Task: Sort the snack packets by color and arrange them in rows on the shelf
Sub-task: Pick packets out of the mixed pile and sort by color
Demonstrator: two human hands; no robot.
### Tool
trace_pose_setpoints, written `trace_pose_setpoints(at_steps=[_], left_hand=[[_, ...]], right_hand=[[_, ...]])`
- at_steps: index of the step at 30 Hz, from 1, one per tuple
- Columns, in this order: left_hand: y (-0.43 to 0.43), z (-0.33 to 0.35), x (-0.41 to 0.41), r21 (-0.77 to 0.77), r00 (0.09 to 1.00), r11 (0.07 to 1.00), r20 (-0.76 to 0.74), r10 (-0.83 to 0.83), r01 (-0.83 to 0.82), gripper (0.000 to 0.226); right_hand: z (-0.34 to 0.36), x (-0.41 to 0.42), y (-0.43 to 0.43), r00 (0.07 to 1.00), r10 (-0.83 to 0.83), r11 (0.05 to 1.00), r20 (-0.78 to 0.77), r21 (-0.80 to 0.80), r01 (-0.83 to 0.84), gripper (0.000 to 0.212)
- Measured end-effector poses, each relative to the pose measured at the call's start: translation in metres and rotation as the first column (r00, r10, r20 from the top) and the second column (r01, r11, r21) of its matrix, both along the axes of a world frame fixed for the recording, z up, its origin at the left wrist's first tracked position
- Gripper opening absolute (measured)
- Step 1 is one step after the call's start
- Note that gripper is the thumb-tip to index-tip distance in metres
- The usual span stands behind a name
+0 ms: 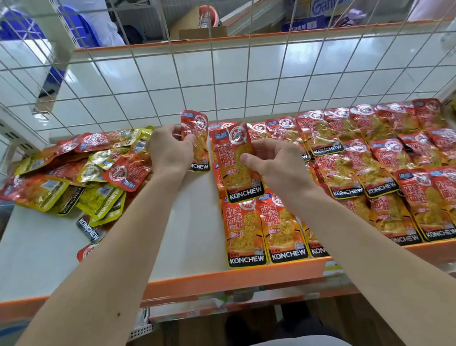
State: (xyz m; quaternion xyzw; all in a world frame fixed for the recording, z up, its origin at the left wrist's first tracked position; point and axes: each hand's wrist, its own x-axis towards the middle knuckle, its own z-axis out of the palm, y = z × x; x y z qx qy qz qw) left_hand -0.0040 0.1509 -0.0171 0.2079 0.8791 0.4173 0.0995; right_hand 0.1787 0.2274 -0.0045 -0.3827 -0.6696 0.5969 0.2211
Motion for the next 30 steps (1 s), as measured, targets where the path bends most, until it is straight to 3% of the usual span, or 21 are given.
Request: trace_pose_setpoints(at_steps=[3,7,10,14,19,23,30], left_hand=[[0.002,-0.006,-0.003,-0.109,0.986,0.993,-0.154,-0.059,0.043,0.028],[-0.003,-0.014,-0.003,-0.295,0.909,0.954,-0.378,-0.175,0.061,0.043],[-0.012,-0.017,0.000,-0.294,0.863,0.940,-0.414,-0.289,0.173,0.045],[-0.025,-0.023,-0.003,-0.397,0.783,0.849,-0.373,-0.497,0.349,0.040],[-0.023,-0.015,-0.006,-0.373,0.805,0.849,-0.323,-0.498,0.375,0.034],[-0.033,-0.014,-0.012,-0.236,0.832,0.906,-0.364,-0.418,0.352,0.021],[-0.059,-0.013,-0.006,-0.199,0.830,0.932,-0.425,-0.361,0.303,0.027]], right_hand=[[-0.003,0.003,-0.005,1.000,0.006,1.000,0.015,-0.006,-0.006,0.012],[-0.004,0.008,-0.011,1.000,0.019,1.000,-0.004,-0.008,-0.019,0.013],[-0.005,0.012,-0.013,1.000,0.010,1.000,-0.010,-0.013,-0.011,0.016],[-0.009,0.014,-0.016,1.000,-0.017,0.999,0.001,-0.045,0.017,0.016],[-0.012,0.004,-0.023,0.999,-0.006,1.000,0.051,-0.006,0.007,0.022],[-0.010,-0.014,-0.026,0.994,0.049,0.996,0.099,0.066,-0.056,0.038],[-0.016,-0.041,-0.043,0.969,0.111,0.923,0.218,0.339,-0.182,0.042]])
